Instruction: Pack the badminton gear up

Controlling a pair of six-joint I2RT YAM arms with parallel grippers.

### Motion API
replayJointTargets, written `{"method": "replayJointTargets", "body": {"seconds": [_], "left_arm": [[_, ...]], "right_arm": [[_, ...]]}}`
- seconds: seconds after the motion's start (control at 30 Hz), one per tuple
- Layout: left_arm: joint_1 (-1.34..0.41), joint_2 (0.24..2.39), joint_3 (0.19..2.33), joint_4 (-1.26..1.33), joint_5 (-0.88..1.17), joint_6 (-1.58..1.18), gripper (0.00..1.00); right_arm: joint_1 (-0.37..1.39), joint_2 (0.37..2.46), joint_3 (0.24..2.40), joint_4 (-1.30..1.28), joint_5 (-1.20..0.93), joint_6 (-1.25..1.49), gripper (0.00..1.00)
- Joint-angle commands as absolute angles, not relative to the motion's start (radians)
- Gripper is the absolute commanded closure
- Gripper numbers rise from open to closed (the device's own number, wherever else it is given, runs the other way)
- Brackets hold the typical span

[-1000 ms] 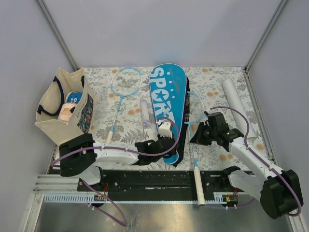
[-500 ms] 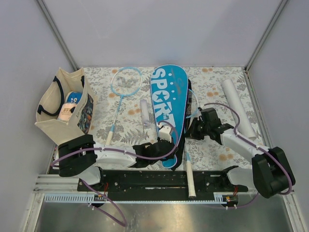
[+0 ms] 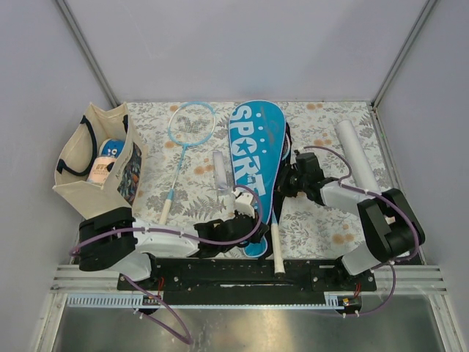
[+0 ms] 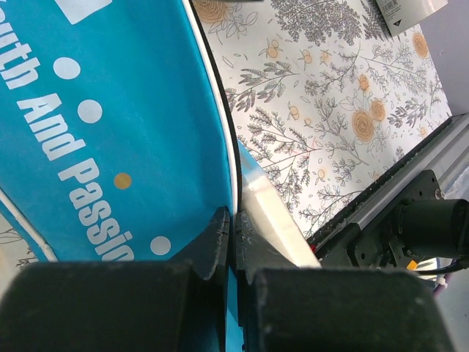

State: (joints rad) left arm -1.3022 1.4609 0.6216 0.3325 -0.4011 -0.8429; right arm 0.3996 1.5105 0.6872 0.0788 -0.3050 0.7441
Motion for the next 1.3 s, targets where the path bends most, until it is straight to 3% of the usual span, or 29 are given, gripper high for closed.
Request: {"method": "replayJointTargets", "body": {"seconds": [0.0,0.87,1.27], "left_arm": [[-1.338,1.416,0.601,0.449,-0.367,-0.891,1.0],[-1.433,1.394,0.534,0.561,-0.394,-1.057,1.0],[-1.445,1.497,0.402,0.954,-0.396,-1.054,1.0]], "right_arm": [[0.41,1.566,0.764,0.258,-0.295,0.839,1.0],[0.41,1.738,0.825,0.446,-0.006,1.109,1.0],[0.417,1.816,0.778,0.578,-0.06,1.256,1.0]]}}
